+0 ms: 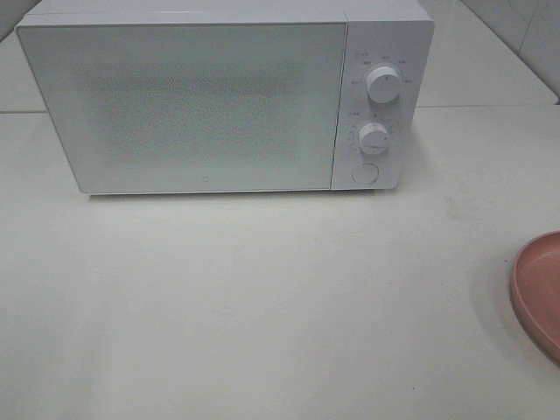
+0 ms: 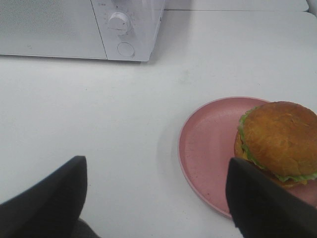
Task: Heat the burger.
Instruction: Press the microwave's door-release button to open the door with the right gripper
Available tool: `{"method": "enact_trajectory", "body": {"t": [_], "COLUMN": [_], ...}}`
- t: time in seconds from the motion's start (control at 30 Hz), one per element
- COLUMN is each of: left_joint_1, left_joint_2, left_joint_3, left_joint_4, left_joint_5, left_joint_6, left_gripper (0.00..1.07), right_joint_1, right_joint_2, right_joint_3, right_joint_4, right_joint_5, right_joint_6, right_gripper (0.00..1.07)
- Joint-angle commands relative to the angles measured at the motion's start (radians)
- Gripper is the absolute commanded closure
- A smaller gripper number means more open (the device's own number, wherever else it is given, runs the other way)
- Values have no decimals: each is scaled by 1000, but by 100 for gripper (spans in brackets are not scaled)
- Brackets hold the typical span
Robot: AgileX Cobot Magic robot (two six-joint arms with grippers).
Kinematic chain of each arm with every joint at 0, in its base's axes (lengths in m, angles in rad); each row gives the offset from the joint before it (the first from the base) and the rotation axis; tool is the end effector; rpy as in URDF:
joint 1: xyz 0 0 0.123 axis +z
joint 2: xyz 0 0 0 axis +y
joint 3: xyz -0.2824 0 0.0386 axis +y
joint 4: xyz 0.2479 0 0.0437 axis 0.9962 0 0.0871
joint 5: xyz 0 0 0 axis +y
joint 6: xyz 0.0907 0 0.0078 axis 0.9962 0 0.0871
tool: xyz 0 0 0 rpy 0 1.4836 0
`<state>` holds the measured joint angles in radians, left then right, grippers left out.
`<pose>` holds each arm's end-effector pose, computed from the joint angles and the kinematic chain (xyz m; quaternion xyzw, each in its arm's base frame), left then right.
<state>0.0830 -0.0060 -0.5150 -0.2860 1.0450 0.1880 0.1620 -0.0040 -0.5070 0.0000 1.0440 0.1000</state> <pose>-0.0069 -0.0229 0.2852 0.0497 0.8334 -0.0693 0.5460 -0.0055 -0.0009 0.2805 -0.0262 0.8455 0.0697 0.5287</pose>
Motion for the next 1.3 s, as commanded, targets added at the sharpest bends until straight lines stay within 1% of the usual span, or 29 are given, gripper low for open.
{"method": "enact_trajectory", "body": {"t": [0.03, 0.27, 0.33, 0.37, 0.47, 0.6, 0.7, 0.83, 0.87, 0.93, 1.03, 1.07, 1.13, 1.2, 1.27, 1.3], "left_joint_1": [-5, -5, -5, -5, -5, -5, -5, -5, -5, -5, -5, -5, -5, -5, -5, -5], "left_joint_2": [-27, -27, -27, -27, -27, -27, -27, -27, -27, -27, -27, -27, -27, -27, -27, -27], "left_joint_3": [1, 1, 1, 1, 1, 1, 1, 1, 1, 1, 1, 1, 1, 1, 1, 1], "left_joint_4": [0, 1, 12, 33, 38, 38, 38, 38, 38, 38, 38, 38, 38, 38, 38, 38], "left_joint_5": [-9, -9, -8, -6, -6, -6, -6, -6, -6, -6, -6, -6, -6, -6, -6, -6], "left_joint_6": [1, 1, 0, 0, -1, -2, -2, -2, -2, -2, -2, -2, -2, -2, -2, -2], "left_gripper": [9, 9, 9, 9, 9, 9, 9, 9, 9, 9, 9, 9, 9, 9, 9, 9], "right_joint_1": [3, 3, 3, 3, 3, 3, 3, 3, 3, 3, 3, 3, 3, 3, 3, 3], "right_joint_2": [-27, -27, -27, -27, -27, -21, 13, 107, 107, 186, 204, 250, 268, 356, 373, 414], "right_joint_3": [1, 1, 1, 1, 1, -13, -33, -53, -53, -53, -53, -53, -53, -53, -53, -53], "right_joint_4": [0, 0, 0, 0, 0, 0, 0, 9, 9, 13, 11, 11, 10, 9, 9, 8], "right_joint_5": [-6, -6, -6, -6, -7, -20, -40, -81, -81, -146, -163, -201, -218, -303, -320, -357], "right_joint_6": [-11, -11, -11, -11, -11, -11, -11, -8, -8, -10, -12, -12, -12, -12, -12, -12], "right_gripper": [32, 32, 32, 32, 32, 32, 32, 32, 32, 32, 32, 32, 32, 32, 32, 32]}}
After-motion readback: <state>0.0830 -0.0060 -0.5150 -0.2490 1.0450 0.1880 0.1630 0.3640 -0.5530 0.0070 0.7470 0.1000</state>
